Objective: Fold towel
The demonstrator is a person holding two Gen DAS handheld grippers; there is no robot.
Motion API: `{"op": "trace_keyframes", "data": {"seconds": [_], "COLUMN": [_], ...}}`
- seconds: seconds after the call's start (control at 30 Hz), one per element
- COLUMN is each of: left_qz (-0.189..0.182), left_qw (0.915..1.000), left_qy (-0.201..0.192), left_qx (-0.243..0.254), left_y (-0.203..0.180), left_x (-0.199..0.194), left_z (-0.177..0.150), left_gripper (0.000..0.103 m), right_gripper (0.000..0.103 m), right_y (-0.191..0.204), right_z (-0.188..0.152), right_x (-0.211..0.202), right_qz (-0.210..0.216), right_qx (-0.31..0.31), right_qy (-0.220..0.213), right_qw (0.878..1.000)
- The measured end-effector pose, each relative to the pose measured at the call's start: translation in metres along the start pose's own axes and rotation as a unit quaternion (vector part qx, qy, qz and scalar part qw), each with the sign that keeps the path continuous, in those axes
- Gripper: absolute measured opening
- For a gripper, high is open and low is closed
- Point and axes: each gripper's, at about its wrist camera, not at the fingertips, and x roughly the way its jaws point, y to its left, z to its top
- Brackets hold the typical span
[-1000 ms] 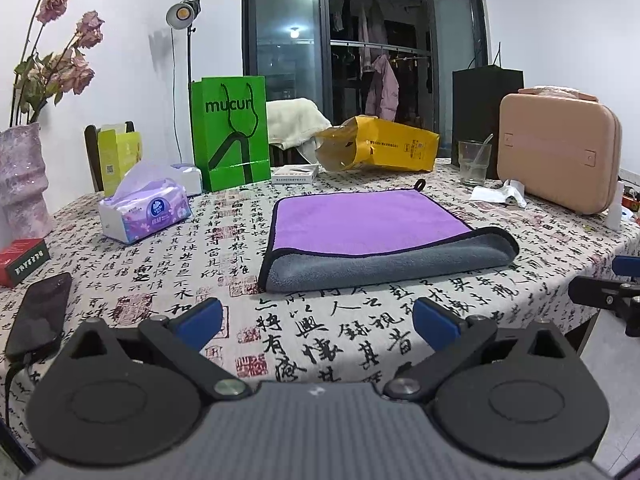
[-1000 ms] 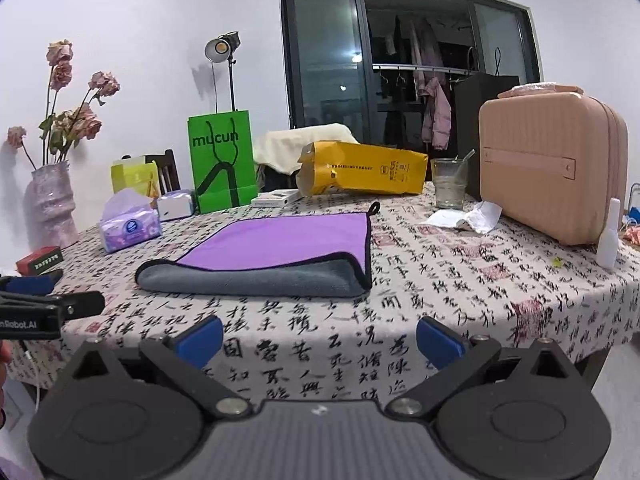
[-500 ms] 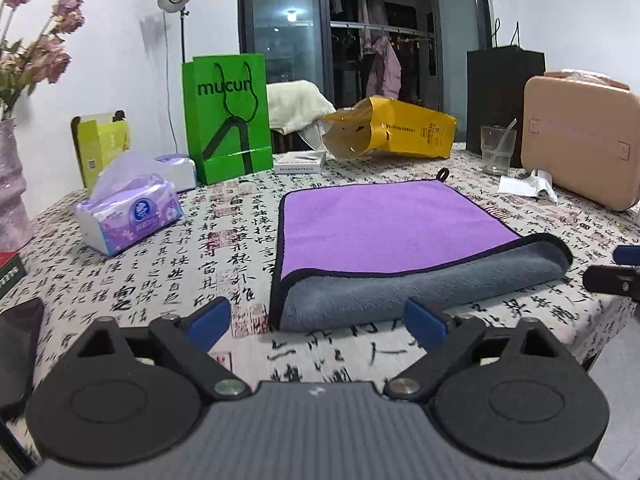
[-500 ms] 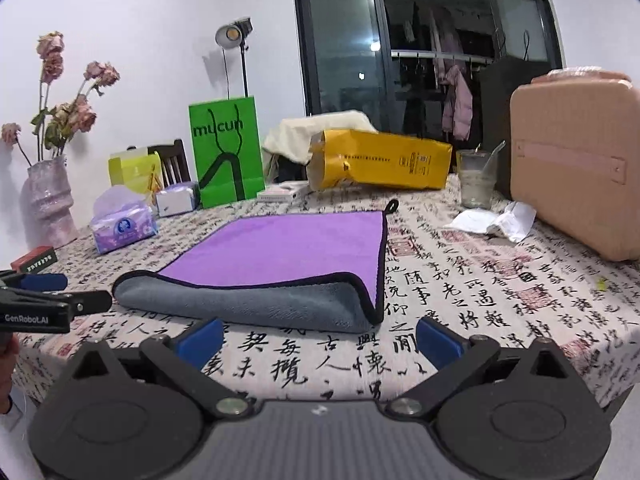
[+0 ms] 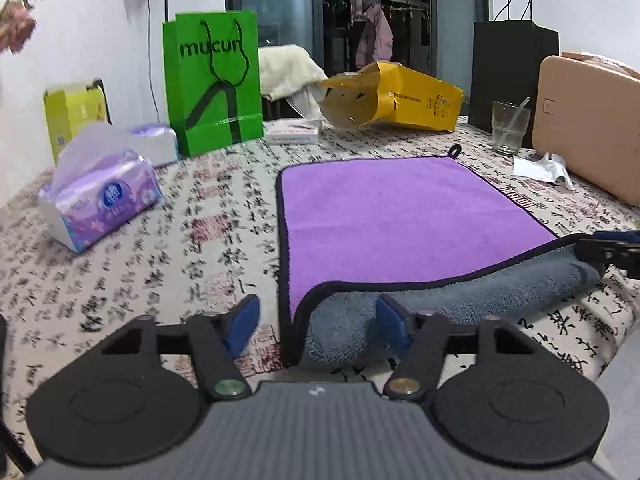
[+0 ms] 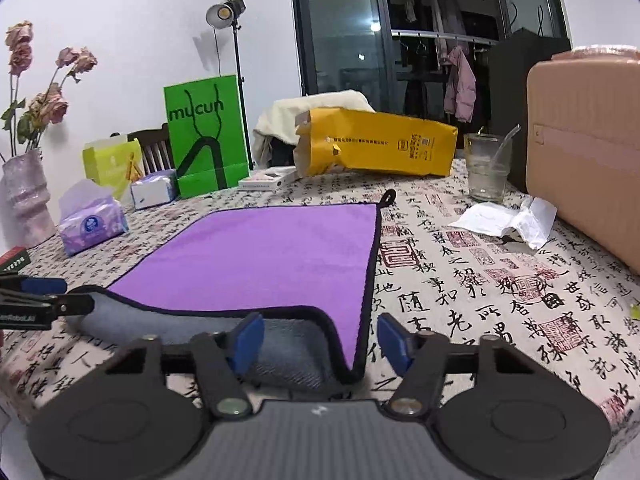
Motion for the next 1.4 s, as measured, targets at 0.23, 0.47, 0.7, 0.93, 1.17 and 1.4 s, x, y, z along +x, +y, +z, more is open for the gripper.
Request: {"op": "trace_keyframes", "data": {"seconds": [0.23,0.47,0.7,0.93,1.17,1.4], "left_qz": [-0.032,-0.013,-0.010,-0.005,-0.013,-0.026], "left_qw": [0.9993,0.9999,0.9999,0.9990,0.9985,0.9994], "left_qy": [0.015,0.000,-0.003,-0.038,-0.048,-0.017], "left_qx": [-0.012,0.005,0.004,0.025,0.024,-0.014], "left_y": [0.005,0.001,0.005,0.003,0.011,0.024], "left_x": [0.003,0.004,0.017,0.026,0.043,0.069], "left_z": [-0.002,0.006,0.025,0.049,0.081,0.110], "left_gripper": [0.013,0.007,0.007,0.007,0.008,0.008], "right_gripper": [0.016,0.006,0.006,0.006,0.006,0.006], "right_y": [-0.004,-0.004,-0.006,-0.010,-0.019,-0.030], "right_z": [0.000,0.003,0.015,0.029,0.051,0.077], "right_x": [0.017,0.021,0.028,0.036,0.056,0.080], "right_qz": [0.010,0.011,0.009,0.006,0.008,0.016], "right_qx": [-0.010,-0.018,-0.021,-0.032,-0.028,-0.026], "right_qy": [0.031,0.031,0.018,0.005,0.005,0.006], "right_qw": [0.999,0.999,1.000,0.999,1.000,1.000]}}
